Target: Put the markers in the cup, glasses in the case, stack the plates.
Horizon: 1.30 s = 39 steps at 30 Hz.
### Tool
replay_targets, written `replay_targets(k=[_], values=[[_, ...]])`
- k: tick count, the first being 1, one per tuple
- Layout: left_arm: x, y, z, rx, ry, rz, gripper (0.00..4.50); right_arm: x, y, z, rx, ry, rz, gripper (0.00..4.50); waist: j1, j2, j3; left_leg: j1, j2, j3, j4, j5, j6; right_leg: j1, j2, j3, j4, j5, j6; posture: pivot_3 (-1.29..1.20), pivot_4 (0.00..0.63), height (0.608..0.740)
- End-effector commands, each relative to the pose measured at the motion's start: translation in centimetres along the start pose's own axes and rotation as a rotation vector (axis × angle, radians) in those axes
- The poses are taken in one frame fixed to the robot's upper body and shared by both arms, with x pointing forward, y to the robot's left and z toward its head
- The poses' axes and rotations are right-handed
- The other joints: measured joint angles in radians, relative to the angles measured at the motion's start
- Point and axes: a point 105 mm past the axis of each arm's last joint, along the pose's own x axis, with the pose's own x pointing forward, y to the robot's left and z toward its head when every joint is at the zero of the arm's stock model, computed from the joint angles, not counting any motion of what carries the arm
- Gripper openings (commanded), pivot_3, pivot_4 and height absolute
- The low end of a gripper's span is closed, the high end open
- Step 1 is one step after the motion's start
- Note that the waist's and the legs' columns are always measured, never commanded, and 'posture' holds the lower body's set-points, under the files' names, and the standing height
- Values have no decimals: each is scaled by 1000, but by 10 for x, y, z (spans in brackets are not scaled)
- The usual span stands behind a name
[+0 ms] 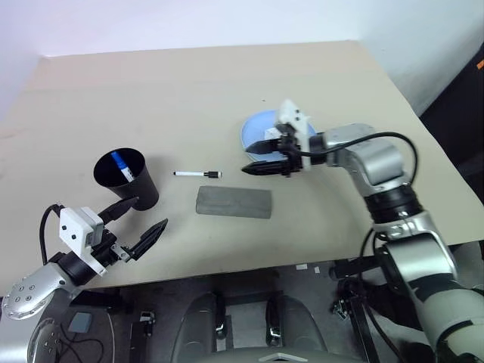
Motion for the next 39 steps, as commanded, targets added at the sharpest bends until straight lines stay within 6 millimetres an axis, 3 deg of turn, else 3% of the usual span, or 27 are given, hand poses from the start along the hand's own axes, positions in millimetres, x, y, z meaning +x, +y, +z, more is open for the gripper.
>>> replay_targets(k=[1, 5, 9, 15, 23, 26, 32, 39], values=[[-2, -1, 7, 28, -17, -5, 4471, 30, -2, 3, -79, 38, -8, 2950, 0, 0, 0, 0, 0, 0, 0, 0, 0, 0, 0, 0, 0, 0, 0, 0, 150, 719], [-4, -2, 6, 30, -11, 4, 4471, 62, -5, -6, -122, 111, -20, 2950, -3, 0, 0, -1, 0, 1, 1, 0, 0, 0, 1, 0, 1, 1, 1, 0, 150, 719], [-6, -1, 5, 34, -4, 13, 4471, 80, -16, -5, -137, 155, -75, 2950, -12, 0, 0, -2, 0, 2, 2, 1, 0, 0, 1, 0, 5, 1, 1, 0, 150, 719], [-8, -1, 5, 41, -5, 25, 4471, 89, -27, -8, -141, 205, -127, 2950, -17, 0, 0, -2, 0, 2, 2, 5, -6, -2, 2, 1, 8, 1, 1, 0, 150, 719], [-9, -1, 5, 47, -4, 33, 4471, 97, -18, -18, -115, 233, -71, 2950, -17, 0, 0, -3, 1, 2, 1, 6, -7, -3, 2, 2, 9, 1, 1, 0, 150, 719], [-9, 1, 5, 50, -3, 34, 4500, 99, -19, -19, -121, 239, -89, 2366, -18, 0, 0, -3, 1, 2, 1, 6, -7, -3, 2, 2, 9, 1, 1, 0, 150, 719], [-10, 2, 5, 54, -1, 36, 4500, 97, -20, -11, -140, 216, -81, 310, -17, 0, 0, -3, 1, 2, 1, 5, -7, -6, 2, 2, 9, 1, 1, 0, 150, 719], [-6, 2, 4, 48, -3, 24, 4500, 72, -31, 11, -200, 170, -53, 257, -16, 0, 0, -3, 1, 2, 1, 5, -6, -7, 1, 2, 8, 1, 1, 0, 150, 719]])
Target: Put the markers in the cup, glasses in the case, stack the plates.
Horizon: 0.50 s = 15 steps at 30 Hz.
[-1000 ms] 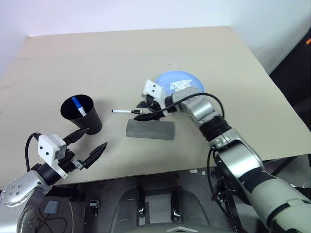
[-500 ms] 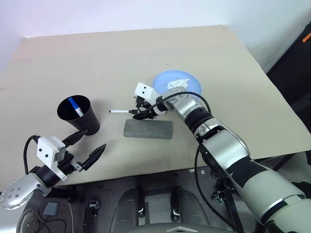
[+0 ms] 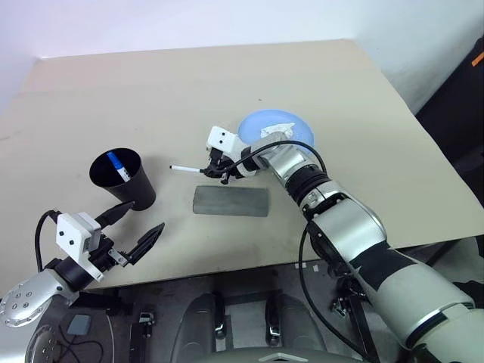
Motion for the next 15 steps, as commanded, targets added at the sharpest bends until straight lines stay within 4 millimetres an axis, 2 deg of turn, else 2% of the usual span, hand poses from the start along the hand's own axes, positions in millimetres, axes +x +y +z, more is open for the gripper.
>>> replay_targets(k=[1, 4, 8, 11, 15], values=[[1, 1, 9, 40, -24, -10, 4500, -27, -13, 30, -120, -74, 2, 257, 1, 0, 0, 0, 0, 0, 0, 0, 1, 0, 0, 0, 0, 0, 0, 0, 150, 719], [4, -2, 10, 37, -24, -34, 4500, -52, -11, 25, -239, -57, 97, 257, 0, 0, 0, 0, 0, 0, 0, -2, 3, 0, -1, 0, 0, 0, 0, 0, 150, 719], [7, -3, 11, 35, -27, -59, 4500, -77, -10, 16, -350, -16, 151, 257, 0, 0, 0, -1, 0, 0, 0, -2, 3, 2, 0, 0, 0, 0, 0, 0, 150, 719], [11, -4, 13, 37, -5, -84, 4500, -94, -1, 13, -424, -11, 224, 257, -1, 0, 0, -1, 0, 0, 0, -1, 2, 3, 1, -1, 0, 0, 0, 0, 150, 719], [13, -5, 22, 39, -7, -111, 4500, -106, 17, 16, -497, -30, 322, 257, 0, 0, 0, -1, 0, 0, 0, 0, 1, 3, 1, -1, 1, 0, 0, 0, 150, 719]])
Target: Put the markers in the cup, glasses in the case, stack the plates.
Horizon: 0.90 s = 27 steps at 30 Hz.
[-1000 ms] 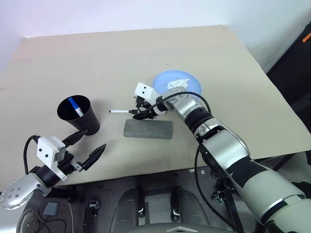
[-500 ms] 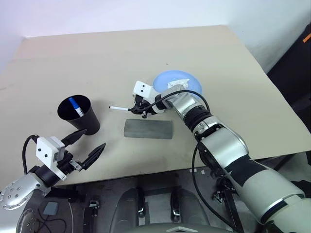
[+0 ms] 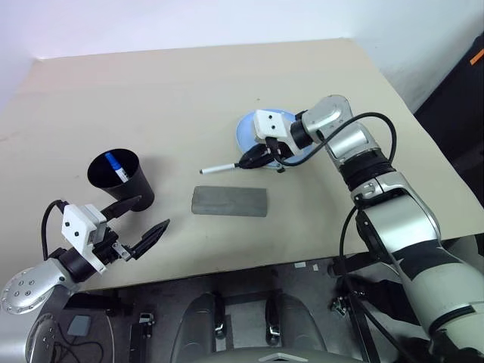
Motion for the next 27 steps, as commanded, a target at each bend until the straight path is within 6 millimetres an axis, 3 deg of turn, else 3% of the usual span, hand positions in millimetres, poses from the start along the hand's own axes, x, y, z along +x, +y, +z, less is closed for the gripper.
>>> replay_targets(k=[1, 12, 27], values=[[3, -4, 18, 31, -35, -43, 4500, -6, 12, 28, -149, -49, 72, 257, 1, 0, 0, 0, 0, 0, 0, 0, 0, 0, 0, 0, 0, 0, 0, 0, 150, 719], [16, -27, 34, 55, -27, -177, 4500, 16, 34, 39, -279, -32, 160, 257, 1, 0, 0, 0, 0, -1, 0, 1, -2, 1, -1, 0, 0, 0, 0, 0, 150, 719], [43, -45, 18, -43, 141, -321, 4500, 31, 38, 65, -410, -121, 146, 257, 5, 0, 0, 1, 0, -1, 1, 2, -3, 2, 0, -1, 0, 0, 0, 0, 150, 719]])
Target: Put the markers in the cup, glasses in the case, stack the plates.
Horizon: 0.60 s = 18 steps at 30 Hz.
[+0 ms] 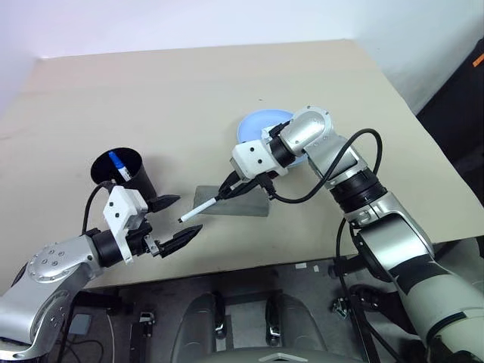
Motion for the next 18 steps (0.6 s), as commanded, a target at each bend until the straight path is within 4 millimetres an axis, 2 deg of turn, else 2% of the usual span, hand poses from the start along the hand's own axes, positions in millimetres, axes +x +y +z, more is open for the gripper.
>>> replay_targets(k=[1, 9, 18], values=[[5, -2, -1, -26, 66, -40, 4500, -2, -2, 15, -102, -28, -5, 257, 0, 0, 0, 0, 0, 0, 0, 0, 0, 0, 0, 0, 0, 0, 0, 0, 150, 719], [8, -3, 3, -94, 216, -109, 4500, 5, 11, 14, -192, 5, 60, 257, -2, 0, 0, 0, 0, 0, 0, 2, 1, 0, 1, 0, 1, 0, 0, 0, 150, 719], [9, -12, 13, -161, 280, -171, 4500, 16, 15, 4, -250, 78, 74, 257, -1, 0, 0, 3, 0, -1, 0, 3, 0, 2, 1, 0, 1, 0, 0, 0, 150, 719]])
